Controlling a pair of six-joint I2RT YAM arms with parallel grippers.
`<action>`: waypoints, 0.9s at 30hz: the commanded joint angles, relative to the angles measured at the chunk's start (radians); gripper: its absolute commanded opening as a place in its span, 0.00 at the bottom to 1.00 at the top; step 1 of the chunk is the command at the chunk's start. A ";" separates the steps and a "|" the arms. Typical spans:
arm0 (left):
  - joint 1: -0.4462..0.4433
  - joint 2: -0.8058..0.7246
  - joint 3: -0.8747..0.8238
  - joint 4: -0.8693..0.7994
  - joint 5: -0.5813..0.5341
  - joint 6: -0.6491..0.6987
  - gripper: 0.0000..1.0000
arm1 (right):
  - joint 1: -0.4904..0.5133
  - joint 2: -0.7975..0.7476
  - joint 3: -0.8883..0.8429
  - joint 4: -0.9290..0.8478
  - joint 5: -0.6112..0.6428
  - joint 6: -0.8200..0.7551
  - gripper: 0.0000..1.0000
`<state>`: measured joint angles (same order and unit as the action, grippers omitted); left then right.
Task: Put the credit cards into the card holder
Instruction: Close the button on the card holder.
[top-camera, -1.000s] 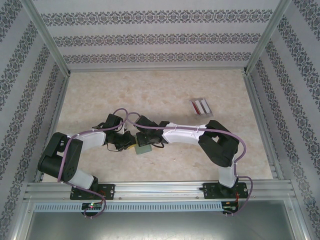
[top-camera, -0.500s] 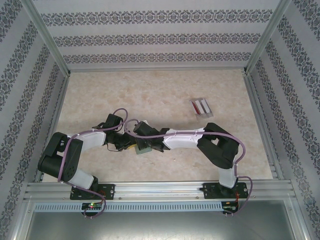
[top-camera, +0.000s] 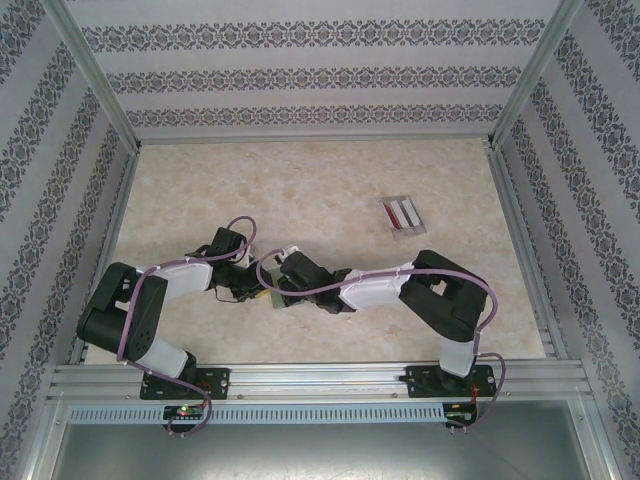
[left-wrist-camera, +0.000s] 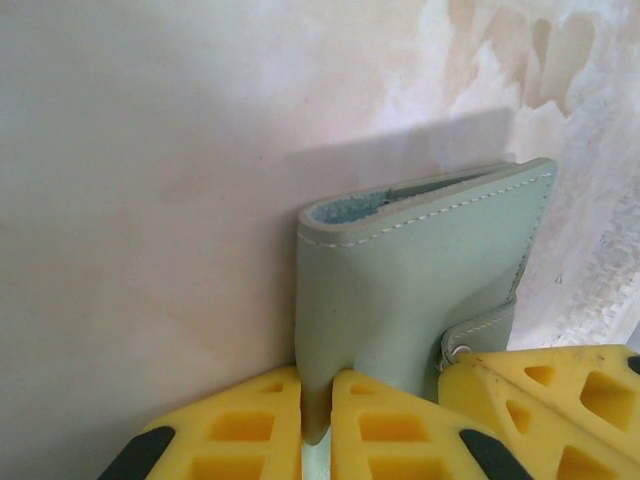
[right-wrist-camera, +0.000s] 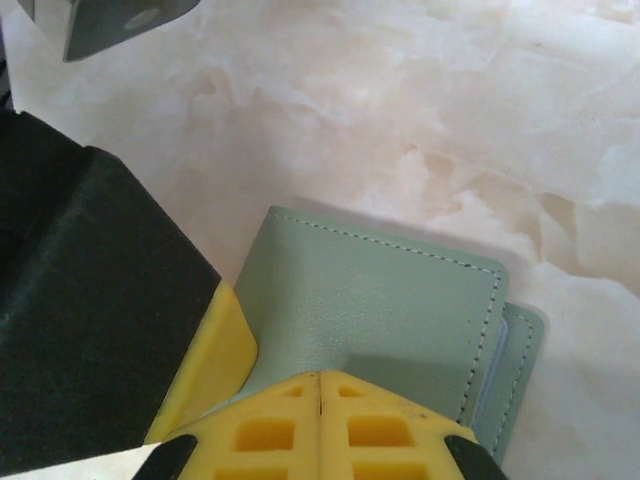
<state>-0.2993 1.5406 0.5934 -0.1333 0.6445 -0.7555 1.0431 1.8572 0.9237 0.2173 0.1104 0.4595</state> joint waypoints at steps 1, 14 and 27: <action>-0.024 0.083 -0.036 -0.002 -0.070 -0.032 0.11 | 0.017 0.082 -0.108 -0.133 -0.100 -0.031 0.00; -0.022 -0.239 0.099 -0.250 -0.135 0.001 0.18 | 0.001 -0.230 -0.038 -0.152 0.006 -0.090 0.33; -0.013 -0.635 0.258 -0.513 -0.493 0.208 0.51 | -0.189 -1.002 -0.307 -0.284 0.262 -0.190 0.97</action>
<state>-0.3141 0.9287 0.8772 -0.5644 0.2634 -0.6395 0.8925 0.9535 0.6910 0.0208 0.2878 0.2943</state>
